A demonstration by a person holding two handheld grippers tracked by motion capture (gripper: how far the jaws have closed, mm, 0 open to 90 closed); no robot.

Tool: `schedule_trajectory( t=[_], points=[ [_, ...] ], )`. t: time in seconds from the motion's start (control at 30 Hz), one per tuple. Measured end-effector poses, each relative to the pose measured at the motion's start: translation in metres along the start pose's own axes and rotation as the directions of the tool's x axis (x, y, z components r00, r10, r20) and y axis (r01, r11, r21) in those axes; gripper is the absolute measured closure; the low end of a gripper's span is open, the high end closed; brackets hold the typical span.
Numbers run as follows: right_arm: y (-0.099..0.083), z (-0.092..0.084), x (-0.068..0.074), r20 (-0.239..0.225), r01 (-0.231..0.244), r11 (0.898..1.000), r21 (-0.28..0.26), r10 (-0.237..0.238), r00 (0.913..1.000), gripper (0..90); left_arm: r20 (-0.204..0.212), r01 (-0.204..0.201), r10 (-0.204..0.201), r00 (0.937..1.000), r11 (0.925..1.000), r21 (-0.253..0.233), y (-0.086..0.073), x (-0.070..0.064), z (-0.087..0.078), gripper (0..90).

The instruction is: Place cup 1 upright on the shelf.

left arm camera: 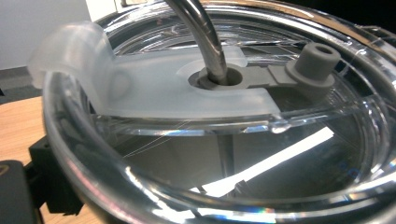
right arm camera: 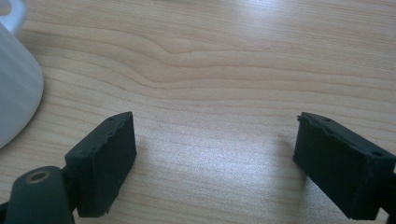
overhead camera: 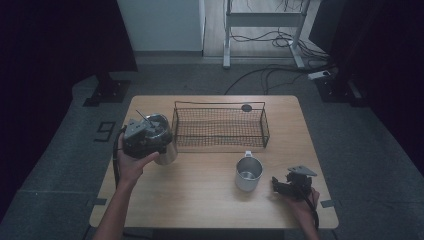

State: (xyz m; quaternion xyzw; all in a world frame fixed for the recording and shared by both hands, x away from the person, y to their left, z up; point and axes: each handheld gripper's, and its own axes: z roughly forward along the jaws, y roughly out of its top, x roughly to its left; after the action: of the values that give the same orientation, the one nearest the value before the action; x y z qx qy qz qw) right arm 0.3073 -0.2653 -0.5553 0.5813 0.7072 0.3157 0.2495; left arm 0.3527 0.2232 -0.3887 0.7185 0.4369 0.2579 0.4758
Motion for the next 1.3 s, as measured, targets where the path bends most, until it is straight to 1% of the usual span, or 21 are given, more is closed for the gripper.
schedule_trajectory(
  t=[0.13,0.3,0.63,0.73,0.87,1.0,1.3],
  points=[
    [0.0,0.0,0.0,0.0,-0.001,1.0,-0.001,0.001,1.0,12.5,0.004,-0.006,0.006,1.0,1.0,-0.002,0.004,-0.003,0.002,4.0],
    [0.0,0.0,0.0,0.0,-0.001,1.0,-0.001,0.001,1.0,12.5,0.01,-0.003,0.003,0.9999,1.0,-0.005,0.008,-0.004,0.003,4.0],
    [0.0,0.0,0.0,0.001,-0.002,1.0,0.0,0.002,1.0,12.5,0.015,-0.008,0.009,0.9998,1.0,-0.004,0.014,-0.007,0.007,4.0],
    [0.0,0.0,0.0,0.0,0.0,1.0,-0.001,0.0,1.0,12.5,0.014,-0.011,0.011,0.9998,0.9999,-0.012,0.016,-0.007,0.009,4.0],
    [0.0,0.0,0.0,0.0,0.0,1.0,0.0,0.0,1.0,12.5,0.025,-0.004,0.005,0.9997,0.9998,-0.02,0.019,-0.009,0.012,4.0],
    [0.0,0.0,0.0,0.001,-0.001,1.0,-0.001,0.001,1.0,12.5,0.026,-0.011,0.011,0.9996,0.9999,-0.011,0.021,-0.011,0.016,4.0],
    [0.0,0.0,0.0,0.0,-0.002,1.0,0.0,0.002,1.0,12.5,0.029,-0.003,0.004,0.9996,1.0,-0.006,0.025,-0.012,0.022,4.1]
  ],
)
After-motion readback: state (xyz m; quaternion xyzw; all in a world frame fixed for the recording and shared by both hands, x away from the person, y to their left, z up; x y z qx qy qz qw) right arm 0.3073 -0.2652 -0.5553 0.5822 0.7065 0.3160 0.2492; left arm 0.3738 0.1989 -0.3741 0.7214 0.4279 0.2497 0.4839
